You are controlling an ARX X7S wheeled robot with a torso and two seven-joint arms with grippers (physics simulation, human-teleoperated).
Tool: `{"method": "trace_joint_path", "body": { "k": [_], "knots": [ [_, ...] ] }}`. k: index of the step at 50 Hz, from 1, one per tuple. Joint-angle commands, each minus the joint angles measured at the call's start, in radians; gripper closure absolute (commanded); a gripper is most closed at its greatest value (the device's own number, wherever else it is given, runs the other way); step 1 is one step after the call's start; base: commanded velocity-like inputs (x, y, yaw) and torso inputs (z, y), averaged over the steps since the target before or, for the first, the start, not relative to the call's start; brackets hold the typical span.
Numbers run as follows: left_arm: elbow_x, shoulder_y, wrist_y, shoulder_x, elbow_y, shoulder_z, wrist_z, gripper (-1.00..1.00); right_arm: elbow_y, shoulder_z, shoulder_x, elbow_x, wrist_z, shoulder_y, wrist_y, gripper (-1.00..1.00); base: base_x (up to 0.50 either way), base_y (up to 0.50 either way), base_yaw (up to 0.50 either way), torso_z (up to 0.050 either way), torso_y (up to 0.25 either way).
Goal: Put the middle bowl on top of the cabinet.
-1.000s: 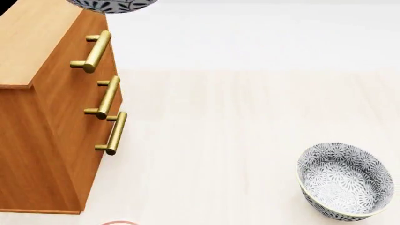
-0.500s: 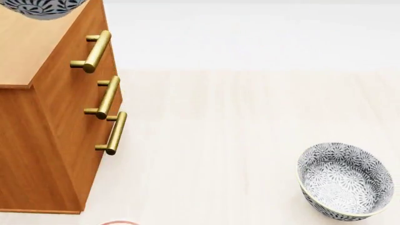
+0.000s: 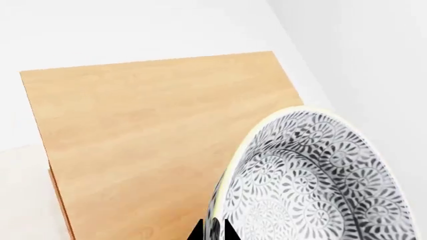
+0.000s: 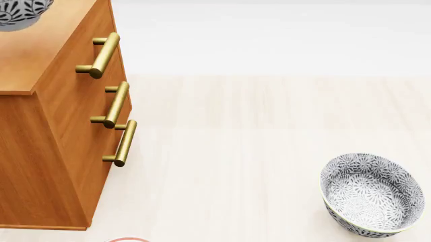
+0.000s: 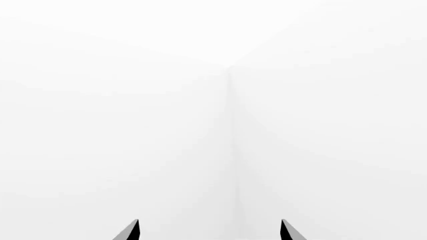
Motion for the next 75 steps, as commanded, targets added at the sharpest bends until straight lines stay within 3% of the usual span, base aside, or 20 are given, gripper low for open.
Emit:
{"method": "trace_joint_path", "body": {
  "k": [1, 10, 23, 44, 45, 53, 75],
  "knots": [
    [-0.011, 0.014, 0.091, -0.004, -0.117, 0.037, 0.044, 1.00, -0.001, 0.002, 0.004, 0.001, 0.004, -0.009, -0.008, -1.00, 0.00, 0.00, 0.00, 0.000, 0.000],
    [-0.058, 0.046, 0.201, -0.032, -0.115, 0.033, 0.034, 1.00, -0.003, -0.005, 0.009, -0.002, 0.006, 0.000, 0.006, -1.00, 0.00, 0.00, 0.00, 0.000, 0.001],
    [-0.109, 0.092, 0.232, -0.044, -0.118, 0.075, 0.036, 1.00, -0.006, -0.009, 0.012, -0.006, 0.010, 0.001, 0.007, -1.00, 0.00, 0.00, 0.00, 0.000, 0.000],
    [-0.221, 0.119, 0.230, -0.045, -0.118, 0.265, 0.048, 1.00, -0.011, -0.005, 0.014, -0.009, 0.021, -0.015, -0.009, -1.00, 0.00, 0.00, 0.00, 0.000, 0.000],
    [-0.231, 0.118, 0.233, -0.045, -0.118, 0.268, 0.050, -1.00, -0.010, -0.005, 0.015, -0.009, 0.021, -0.015, -0.009, -1.00, 0.00, 0.00, 0.00, 0.000, 0.000],
    [-0.214, 0.076, 0.249, -0.049, -0.087, 0.326, 0.088, -1.00, -0.011, -0.007, 0.018, -0.009, 0.022, -0.014, -0.008, -1.00, 0.00, 0.00, 0.00, 0.000, 0.000],
    [0.048, -0.073, 0.545, -0.329, 0.624, 0.387, -0.053, -1.00, -0.009, -0.008, 0.024, -0.005, 0.028, -0.014, -0.011, -1.00, 0.00, 0.00, 0.00, 0.000, 0.000]
  ]
}}
